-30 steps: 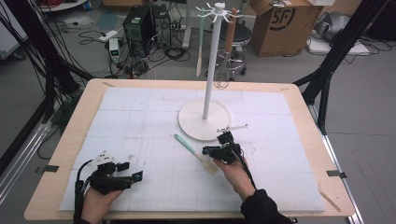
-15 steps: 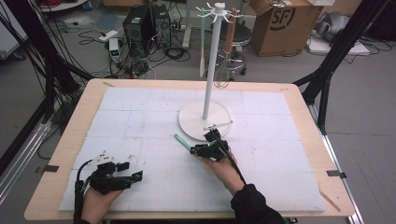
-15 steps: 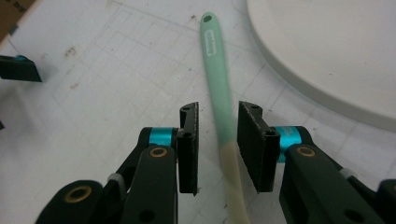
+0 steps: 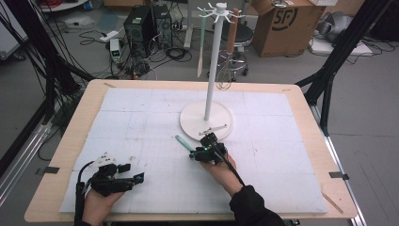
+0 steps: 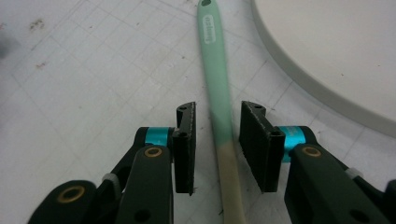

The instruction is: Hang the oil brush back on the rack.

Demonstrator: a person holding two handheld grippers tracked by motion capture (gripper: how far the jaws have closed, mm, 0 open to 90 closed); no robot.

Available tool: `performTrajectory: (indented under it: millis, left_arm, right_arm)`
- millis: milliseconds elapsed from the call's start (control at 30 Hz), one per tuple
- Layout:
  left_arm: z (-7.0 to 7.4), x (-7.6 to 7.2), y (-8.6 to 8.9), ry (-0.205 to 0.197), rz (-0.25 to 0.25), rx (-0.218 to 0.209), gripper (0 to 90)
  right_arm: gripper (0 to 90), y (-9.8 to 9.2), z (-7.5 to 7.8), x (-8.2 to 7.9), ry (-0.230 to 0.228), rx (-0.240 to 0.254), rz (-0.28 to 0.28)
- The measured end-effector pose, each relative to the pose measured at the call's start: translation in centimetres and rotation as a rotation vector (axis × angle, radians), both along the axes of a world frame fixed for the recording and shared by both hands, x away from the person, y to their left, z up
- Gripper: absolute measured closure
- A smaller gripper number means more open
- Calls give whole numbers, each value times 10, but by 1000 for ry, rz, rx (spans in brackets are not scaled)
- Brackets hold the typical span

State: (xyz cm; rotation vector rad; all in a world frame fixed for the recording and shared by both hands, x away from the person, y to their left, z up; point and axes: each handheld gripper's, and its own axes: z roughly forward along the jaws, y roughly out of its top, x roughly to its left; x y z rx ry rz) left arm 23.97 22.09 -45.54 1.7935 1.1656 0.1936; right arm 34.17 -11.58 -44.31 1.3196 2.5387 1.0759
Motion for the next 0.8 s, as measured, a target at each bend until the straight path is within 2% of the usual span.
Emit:
performTrajectory:
  millis: [133, 233, 300, 433, 633, 800]
  left_arm:
    - [0, 0, 0, 0, 1, 1, 224]
    - [0, 0, 0, 1, -2, 1, 225]
    - [0, 0, -1, 2, 0, 0, 224]
    - [0, 0, -1, 1, -2, 5, 225]
    - [0, 1, -2, 2, -2, 12, 225]
    - [0, 1, -2, 1, 0, 12, 225]
  right_arm:
    - [721, 1, 0, -1, -20, -27, -1]
    - [763, -2, 0, 2, -1, -13, -7]
    - [765, -3, -1, 3, 4, -10, -4]
    - [767, 1, 0, 0, -34, -50, 9]
    - [779, 4, 0, -2, -54, -77, 11]
    - [806, 1, -1, 1, -31, -55, 8]
